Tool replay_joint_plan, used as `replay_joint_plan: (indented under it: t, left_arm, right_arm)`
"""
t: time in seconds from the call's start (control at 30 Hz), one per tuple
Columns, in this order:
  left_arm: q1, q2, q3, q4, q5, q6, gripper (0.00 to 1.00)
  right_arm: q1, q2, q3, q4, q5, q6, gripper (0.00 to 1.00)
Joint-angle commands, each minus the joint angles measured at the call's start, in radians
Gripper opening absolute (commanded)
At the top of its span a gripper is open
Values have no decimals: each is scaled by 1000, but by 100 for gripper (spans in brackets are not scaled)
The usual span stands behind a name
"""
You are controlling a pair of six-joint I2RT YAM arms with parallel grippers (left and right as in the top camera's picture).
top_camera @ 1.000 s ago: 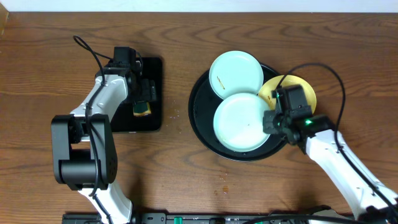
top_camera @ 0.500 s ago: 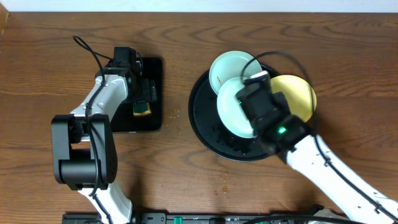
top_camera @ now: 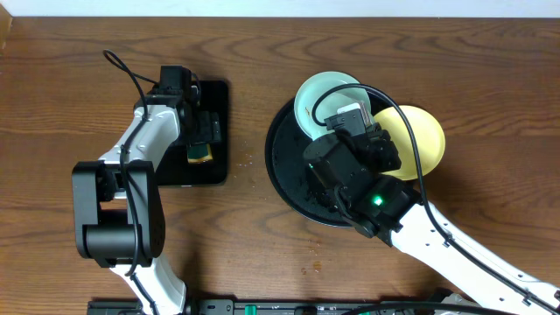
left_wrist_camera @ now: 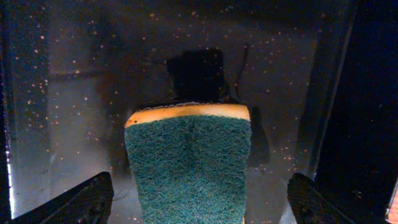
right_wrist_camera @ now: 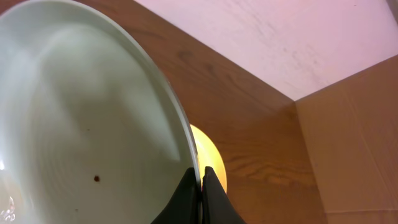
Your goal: Clean dirty plates on tray and stack at the side
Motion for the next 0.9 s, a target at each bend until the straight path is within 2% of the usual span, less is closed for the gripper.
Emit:
replay_joint_plan:
  t: [0.0,0.2,0.27,0.47,0.57,0.7,0.87]
  left_arm:
    - [0,-1,-7,0,-13,5,90]
    - [0,-1,-7,0,-13,5,90]
    - [0,-1,-7,0,-13,5,90]
    - [0,-1,-7,0,-13,5,90]
    - [0,-1,-7,0,-13,5,90]
    - [0,-1,-7,0,-13,5,90]
    - [0,-1,-7,0,-13,5,90]
  right_arm:
    - [8,2,17,6,50,-1,1]
    - [8,2,8,-2,49,68,1]
    - [5,2,6,-22,32,151,1]
    - [-53,1,6,-150,-377,362,1]
    - [-107,2,5,-226,-500,433,1]
    - [-169,2,3,-256,-675,444,1]
    - [-216,2,-14,-252,-702,444,1]
